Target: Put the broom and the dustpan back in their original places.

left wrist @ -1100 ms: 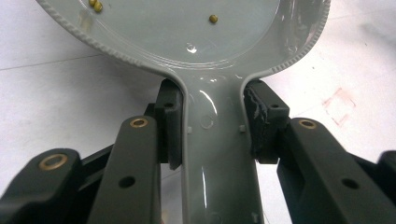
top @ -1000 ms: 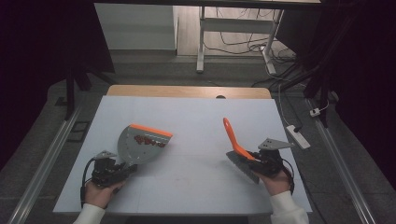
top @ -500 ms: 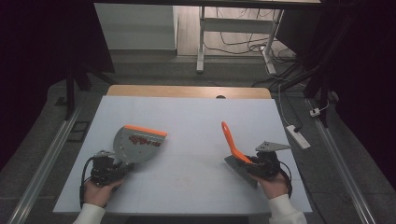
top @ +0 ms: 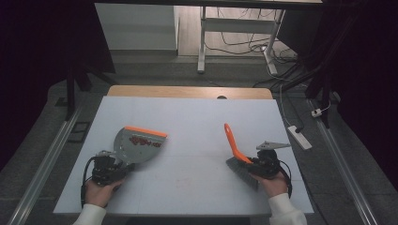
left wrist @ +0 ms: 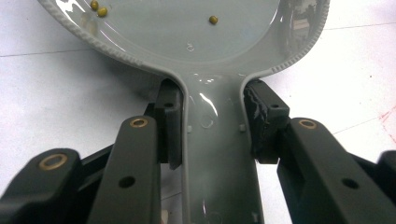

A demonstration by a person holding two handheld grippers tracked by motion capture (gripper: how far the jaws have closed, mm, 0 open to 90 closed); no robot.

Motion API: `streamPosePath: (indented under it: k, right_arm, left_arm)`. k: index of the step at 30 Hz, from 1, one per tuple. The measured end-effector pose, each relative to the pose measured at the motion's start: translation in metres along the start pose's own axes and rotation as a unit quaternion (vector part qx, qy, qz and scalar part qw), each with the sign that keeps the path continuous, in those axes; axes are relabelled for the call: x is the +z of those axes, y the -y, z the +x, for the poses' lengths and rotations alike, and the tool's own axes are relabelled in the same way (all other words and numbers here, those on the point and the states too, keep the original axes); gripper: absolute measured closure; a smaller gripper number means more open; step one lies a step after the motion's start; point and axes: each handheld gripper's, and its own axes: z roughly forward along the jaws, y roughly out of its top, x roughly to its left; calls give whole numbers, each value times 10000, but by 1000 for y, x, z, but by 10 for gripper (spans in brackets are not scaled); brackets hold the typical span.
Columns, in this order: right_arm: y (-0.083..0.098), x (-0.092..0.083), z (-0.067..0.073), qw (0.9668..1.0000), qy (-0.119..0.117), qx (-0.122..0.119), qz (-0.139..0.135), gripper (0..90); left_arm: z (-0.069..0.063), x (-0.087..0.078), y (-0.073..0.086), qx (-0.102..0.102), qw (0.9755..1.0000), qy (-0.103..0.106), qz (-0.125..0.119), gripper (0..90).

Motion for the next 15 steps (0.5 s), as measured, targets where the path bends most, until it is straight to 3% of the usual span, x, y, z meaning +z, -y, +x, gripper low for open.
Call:
streamPosePath:
  k: [7,11,15]
  right_arm:
    - [-2,2,-11,9999,99,72,90,688]
    - [-2,4,-14,9993,298,15,216,641]
    - [-1,7,-20,9991,328,77,257,610]
  left_arm:
    - [0,1,0,3,10000,-19,14,617]
    - [0,1,0,-21,10000,-21,40,617]
    - [0,2,0,-18,10000,-24,58,616]
